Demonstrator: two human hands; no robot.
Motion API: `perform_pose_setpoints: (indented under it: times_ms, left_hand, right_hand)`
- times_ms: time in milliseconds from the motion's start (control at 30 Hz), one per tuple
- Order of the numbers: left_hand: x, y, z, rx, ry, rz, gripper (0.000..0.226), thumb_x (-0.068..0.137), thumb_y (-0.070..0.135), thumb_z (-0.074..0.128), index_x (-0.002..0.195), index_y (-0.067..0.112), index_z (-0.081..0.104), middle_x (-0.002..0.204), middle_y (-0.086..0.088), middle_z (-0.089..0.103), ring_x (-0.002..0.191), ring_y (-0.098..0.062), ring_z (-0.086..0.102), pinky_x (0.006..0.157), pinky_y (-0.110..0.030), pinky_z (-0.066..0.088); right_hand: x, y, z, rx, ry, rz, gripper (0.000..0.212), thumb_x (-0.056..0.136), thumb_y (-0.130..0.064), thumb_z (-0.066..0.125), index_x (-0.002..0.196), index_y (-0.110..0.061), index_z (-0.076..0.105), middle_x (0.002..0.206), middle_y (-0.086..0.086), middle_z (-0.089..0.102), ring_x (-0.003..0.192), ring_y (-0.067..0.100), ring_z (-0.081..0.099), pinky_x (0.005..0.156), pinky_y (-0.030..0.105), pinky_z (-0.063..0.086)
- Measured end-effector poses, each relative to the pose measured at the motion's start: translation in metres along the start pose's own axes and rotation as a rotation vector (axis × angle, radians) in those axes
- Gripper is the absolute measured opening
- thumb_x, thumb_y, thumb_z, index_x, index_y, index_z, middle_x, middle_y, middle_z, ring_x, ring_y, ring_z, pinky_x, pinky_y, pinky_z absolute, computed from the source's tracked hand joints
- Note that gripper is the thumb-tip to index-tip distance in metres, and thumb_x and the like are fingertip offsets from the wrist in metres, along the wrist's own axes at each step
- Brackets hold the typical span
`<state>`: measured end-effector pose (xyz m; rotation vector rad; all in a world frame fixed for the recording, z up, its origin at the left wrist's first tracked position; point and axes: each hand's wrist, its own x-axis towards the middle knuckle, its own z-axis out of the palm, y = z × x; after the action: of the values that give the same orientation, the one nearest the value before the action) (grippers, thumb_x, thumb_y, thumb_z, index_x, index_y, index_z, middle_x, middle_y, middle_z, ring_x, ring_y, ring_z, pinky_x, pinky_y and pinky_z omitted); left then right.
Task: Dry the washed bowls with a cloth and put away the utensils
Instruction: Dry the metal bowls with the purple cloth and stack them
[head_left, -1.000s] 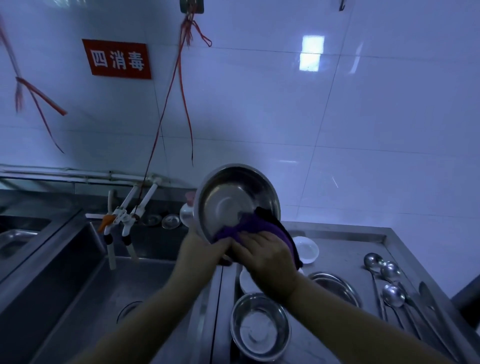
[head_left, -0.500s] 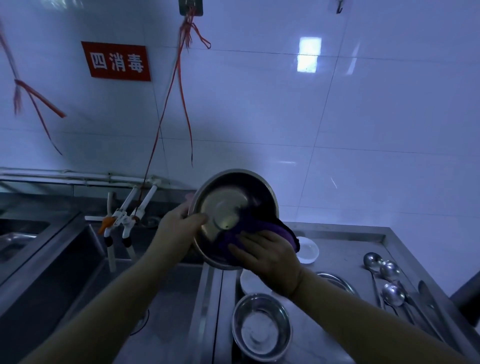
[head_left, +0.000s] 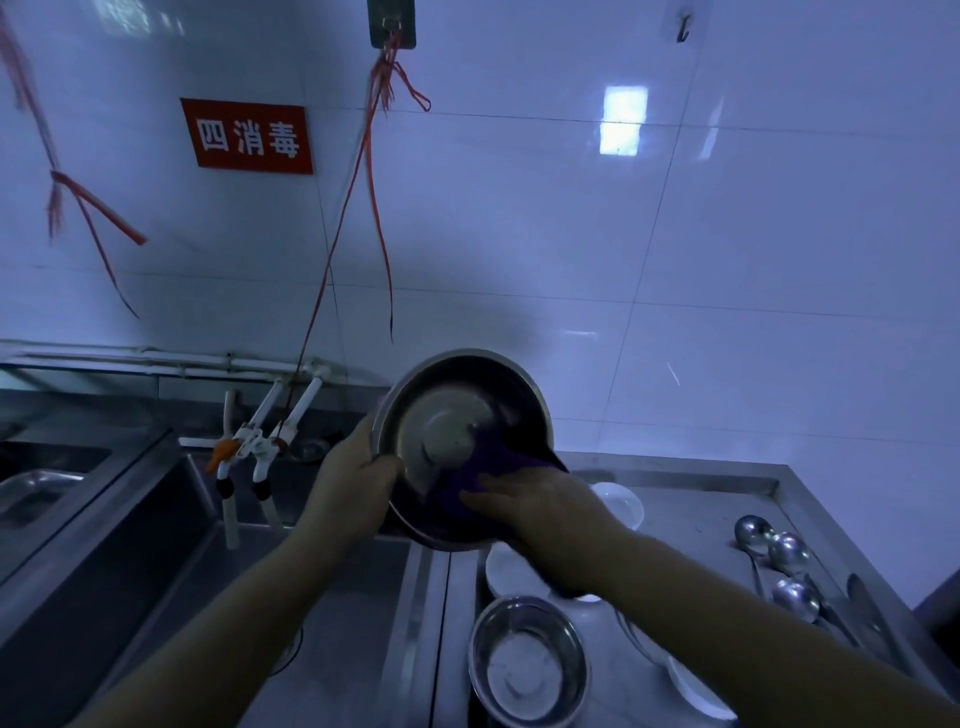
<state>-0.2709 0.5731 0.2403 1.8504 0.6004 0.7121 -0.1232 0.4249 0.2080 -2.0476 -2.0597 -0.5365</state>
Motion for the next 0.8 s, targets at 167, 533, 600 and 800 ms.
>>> perform_pose_setpoints:
  times_ms: [167,533,600,800]
  left_hand:
    - [0.001,0.004,0.004,-0.006,-0.091,-0.020,0.037,0.082,-0.004,0.049,0.092,0.031,0.058,0.085,-0.017,0.066,0.076,-0.037,0.065,0.066,-0.054,0.056]
    - [0.005,0.001,-0.010,-0.042,-0.104,-0.004,0.036,0.083,-0.006,0.049,0.095,0.026,0.062,0.086,-0.017,0.066,0.078,-0.036,0.065,0.066,-0.047,0.055]
    - [0.006,-0.001,-0.012,-0.042,-0.132,-0.032,0.034,0.083,-0.005,0.048,0.093,0.024,0.061,0.084,-0.019,0.065,0.074,-0.037,0.065,0.057,-0.041,0.056]
    - [0.006,-0.005,-0.007,-0.021,-0.266,-0.127,0.036,0.073,0.000,0.049,0.094,0.027,0.060,0.069,-0.014,0.064,0.047,-0.021,0.061,0.038,-0.027,0.045]
  right_hand:
    - [0.014,0.004,-0.007,-0.102,0.127,0.214,0.058,0.053,-0.010,0.089,0.108,-0.019,0.072,0.096,0.005,0.074,0.070,0.022,0.070,0.053,0.027,0.056]
    - [0.012,-0.020,0.012,0.196,-0.130,0.142,0.060,0.080,0.006,0.062,0.132,-0.023,0.056,0.148,-0.001,0.041,0.137,0.017,0.038,0.106,0.034,0.041]
    - [0.011,-0.014,0.002,0.059,-0.044,0.084,0.059,0.056,-0.002,0.086,0.110,-0.022,0.072,0.124,0.003,0.064,0.109,0.018,0.064,0.078,0.029,0.058]
    - [0.029,-0.012,-0.002,-0.087,-0.031,0.120,0.068,0.075,-0.008,0.073,0.137,-0.019,0.050,0.142,0.008,0.049,0.106,0.025,0.063,0.081,0.029,0.052]
